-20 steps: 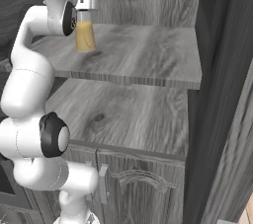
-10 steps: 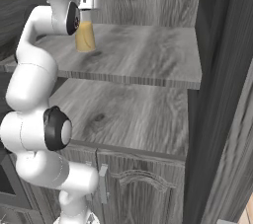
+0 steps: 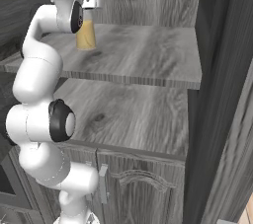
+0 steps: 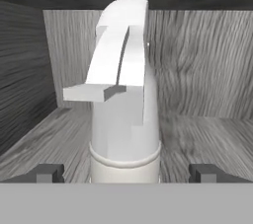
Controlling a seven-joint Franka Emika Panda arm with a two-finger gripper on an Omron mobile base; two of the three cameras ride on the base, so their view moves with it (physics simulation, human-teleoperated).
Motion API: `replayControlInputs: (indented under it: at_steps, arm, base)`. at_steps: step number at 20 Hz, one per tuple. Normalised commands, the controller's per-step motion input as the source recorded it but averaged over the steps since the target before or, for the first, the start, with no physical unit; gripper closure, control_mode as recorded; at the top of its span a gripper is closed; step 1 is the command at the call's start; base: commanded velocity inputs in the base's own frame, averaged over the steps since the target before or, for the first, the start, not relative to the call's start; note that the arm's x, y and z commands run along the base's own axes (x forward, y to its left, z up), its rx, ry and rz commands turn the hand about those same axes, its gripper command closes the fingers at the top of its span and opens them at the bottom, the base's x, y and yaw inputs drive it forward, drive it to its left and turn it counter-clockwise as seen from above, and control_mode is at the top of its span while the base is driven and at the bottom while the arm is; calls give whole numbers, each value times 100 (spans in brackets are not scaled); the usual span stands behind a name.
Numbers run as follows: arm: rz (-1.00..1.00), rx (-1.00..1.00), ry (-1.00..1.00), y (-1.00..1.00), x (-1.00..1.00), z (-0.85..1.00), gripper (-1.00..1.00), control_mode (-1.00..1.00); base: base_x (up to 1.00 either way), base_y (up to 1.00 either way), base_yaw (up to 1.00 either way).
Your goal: Move the cutting board and knife to the sink. Then move spray from the cabinet to the counter.
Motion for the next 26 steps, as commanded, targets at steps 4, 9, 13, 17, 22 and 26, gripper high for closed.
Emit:
replayControlInputs:
  at_steps: [4, 9, 13, 17, 22, 26]
  arm:
    - [0, 0, 0, 0, 18, 0, -100, -100]
    - [0, 0, 0, 0, 1, 0, 100, -100]
    - [0, 0, 0, 0, 0, 0, 100, -100]
    - [0, 0, 0, 0, 0, 0, 100, -100]
    - [0, 0, -5, 0, -3, 3, 100, -100]
    - [0, 0, -4, 0, -2, 4, 100, -100]
  base:
    - [0, 0, 0]
    - [0, 0, 0]
    - [0, 0, 0]
    - [0, 0, 0]
    - [0, 0, 0]
    - [0, 0, 0]
